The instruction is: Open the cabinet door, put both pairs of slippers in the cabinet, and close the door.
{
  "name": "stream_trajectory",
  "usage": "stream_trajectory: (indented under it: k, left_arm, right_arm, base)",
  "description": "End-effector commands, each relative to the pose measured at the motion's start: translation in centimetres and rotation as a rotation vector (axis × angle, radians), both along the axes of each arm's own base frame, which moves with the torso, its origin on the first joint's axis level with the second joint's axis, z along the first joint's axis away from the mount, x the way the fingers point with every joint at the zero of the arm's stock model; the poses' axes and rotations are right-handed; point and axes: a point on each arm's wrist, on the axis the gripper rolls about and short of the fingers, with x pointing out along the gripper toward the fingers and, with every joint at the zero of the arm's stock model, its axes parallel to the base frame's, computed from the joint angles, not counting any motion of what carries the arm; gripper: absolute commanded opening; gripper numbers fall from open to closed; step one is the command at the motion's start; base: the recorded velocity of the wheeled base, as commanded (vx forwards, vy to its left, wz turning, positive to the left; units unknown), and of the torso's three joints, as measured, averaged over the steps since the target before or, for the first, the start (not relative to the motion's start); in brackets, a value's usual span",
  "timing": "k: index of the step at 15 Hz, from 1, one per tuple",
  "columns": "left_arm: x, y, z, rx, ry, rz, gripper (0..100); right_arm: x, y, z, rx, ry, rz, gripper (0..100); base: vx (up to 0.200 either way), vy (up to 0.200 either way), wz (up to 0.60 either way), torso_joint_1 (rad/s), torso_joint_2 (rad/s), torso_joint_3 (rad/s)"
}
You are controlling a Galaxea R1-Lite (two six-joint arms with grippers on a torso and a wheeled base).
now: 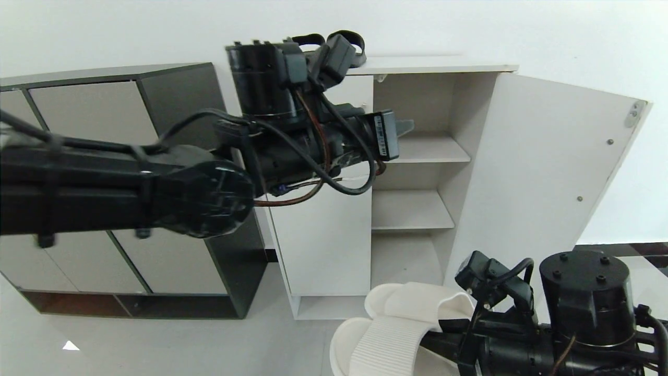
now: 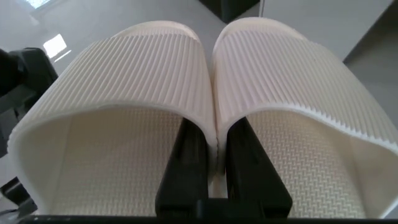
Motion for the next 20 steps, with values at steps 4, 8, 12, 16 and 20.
stream_trajectory:
  k: [4,8,12,16,20]
  left_arm:
    - [-19.2,18.9,-2.6,0.075,-0.014,0.499,0]
    - [-29.7,24.7,-9.3,0.117,0.017,0.830,0]
    - [-32.1,24.8,-17.4,0.199,0.117,1.097,0]
    - [-31.3,24.7,-21.0,0.303,0.114,1.254,0]
    - [-31.3,24.5,-21.0,0.312,0.047,1.133,0]
  right_arm:
    - [2.0,-0.3,0.0,-0.026,-0.030,-0.128,0]
    - [2.9,0.0,-0.7,-0.034,-0.035,-0.171,0]
    - [3.0,0.1,-1.2,-0.045,-0.026,-0.170,0]
    - [3.0,0.1,-1.3,-0.044,-0.023,-0.171,0]
    - [3.0,0.2,-1.1,-0.044,-0.032,-0.169,0]
  base:
    - [0.000,0.000,0.00,0.000,0.00,0.000]
    - [0.000,0.000,0.00,0.000,0.00,0.000]
    - [0.000,0.000,0.00,0.000,0.00,0.000]
    - [0.000,0.000,0.00,0.000,0.00,0.000]
    - [0.000,0.000,0.00,0.000,0.00,0.000]
